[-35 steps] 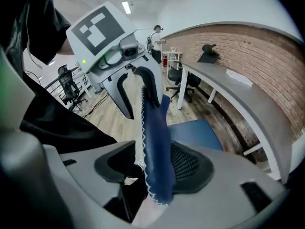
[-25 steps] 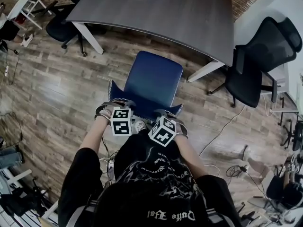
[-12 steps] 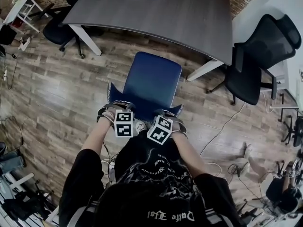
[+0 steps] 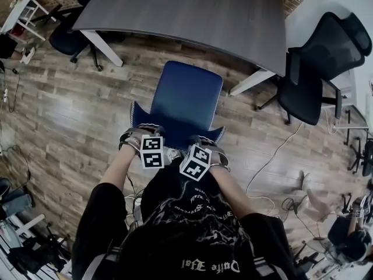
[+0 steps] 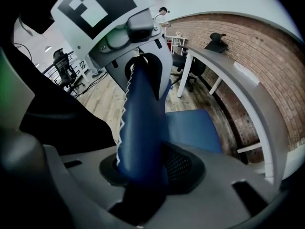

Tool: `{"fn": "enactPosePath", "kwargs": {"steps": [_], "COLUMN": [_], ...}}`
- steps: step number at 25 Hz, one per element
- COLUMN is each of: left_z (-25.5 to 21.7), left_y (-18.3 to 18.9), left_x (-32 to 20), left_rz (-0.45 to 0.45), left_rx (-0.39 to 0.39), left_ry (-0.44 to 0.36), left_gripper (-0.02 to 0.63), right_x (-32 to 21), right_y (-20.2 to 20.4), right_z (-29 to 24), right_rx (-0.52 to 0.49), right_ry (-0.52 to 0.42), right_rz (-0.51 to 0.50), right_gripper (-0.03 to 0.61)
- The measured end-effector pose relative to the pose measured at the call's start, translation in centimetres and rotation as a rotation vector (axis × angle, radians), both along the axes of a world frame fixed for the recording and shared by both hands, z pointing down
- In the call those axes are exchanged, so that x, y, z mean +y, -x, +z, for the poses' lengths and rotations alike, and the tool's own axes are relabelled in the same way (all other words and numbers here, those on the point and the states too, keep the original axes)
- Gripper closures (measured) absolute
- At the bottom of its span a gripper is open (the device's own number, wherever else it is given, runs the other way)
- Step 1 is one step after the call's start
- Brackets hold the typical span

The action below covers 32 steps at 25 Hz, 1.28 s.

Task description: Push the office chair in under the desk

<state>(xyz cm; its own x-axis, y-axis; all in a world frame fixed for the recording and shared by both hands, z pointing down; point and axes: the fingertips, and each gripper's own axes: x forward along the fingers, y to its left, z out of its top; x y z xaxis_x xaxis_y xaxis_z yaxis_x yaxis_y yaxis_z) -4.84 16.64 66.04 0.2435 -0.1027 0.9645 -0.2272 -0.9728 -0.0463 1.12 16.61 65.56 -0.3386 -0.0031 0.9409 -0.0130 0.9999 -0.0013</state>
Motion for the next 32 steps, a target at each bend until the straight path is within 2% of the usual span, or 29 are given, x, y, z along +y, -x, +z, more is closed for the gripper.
{"fn": "enactPosePath", "kwargs": {"steps": [3,9,32], "left_z": [-0.1,0.0,-2.0], "left_y": [0.0,-0.1,-0.3], "left_x": [-0.1,0.2,-4.0], "left_rz": [0.008,0.015,0.013], "left_rx": [0.012,0.008,0.001], "left_ry": [0.011,0.08,0.069], "left_gripper": [0.497,0.514,0.514], "right_x": [-0.1,0.1,-4.1], "right_y": [0.1,0.0,-0.3], "right_z": [0.0,0.1,-2.0], "right_rx": [0.002,0.014,0.007], "right_ry": [-0.038,-0.012,0.003], "right_rz": [-0.007,-0.024,-0.001], "right_gripper": [0.472,0.489,0.492]}}
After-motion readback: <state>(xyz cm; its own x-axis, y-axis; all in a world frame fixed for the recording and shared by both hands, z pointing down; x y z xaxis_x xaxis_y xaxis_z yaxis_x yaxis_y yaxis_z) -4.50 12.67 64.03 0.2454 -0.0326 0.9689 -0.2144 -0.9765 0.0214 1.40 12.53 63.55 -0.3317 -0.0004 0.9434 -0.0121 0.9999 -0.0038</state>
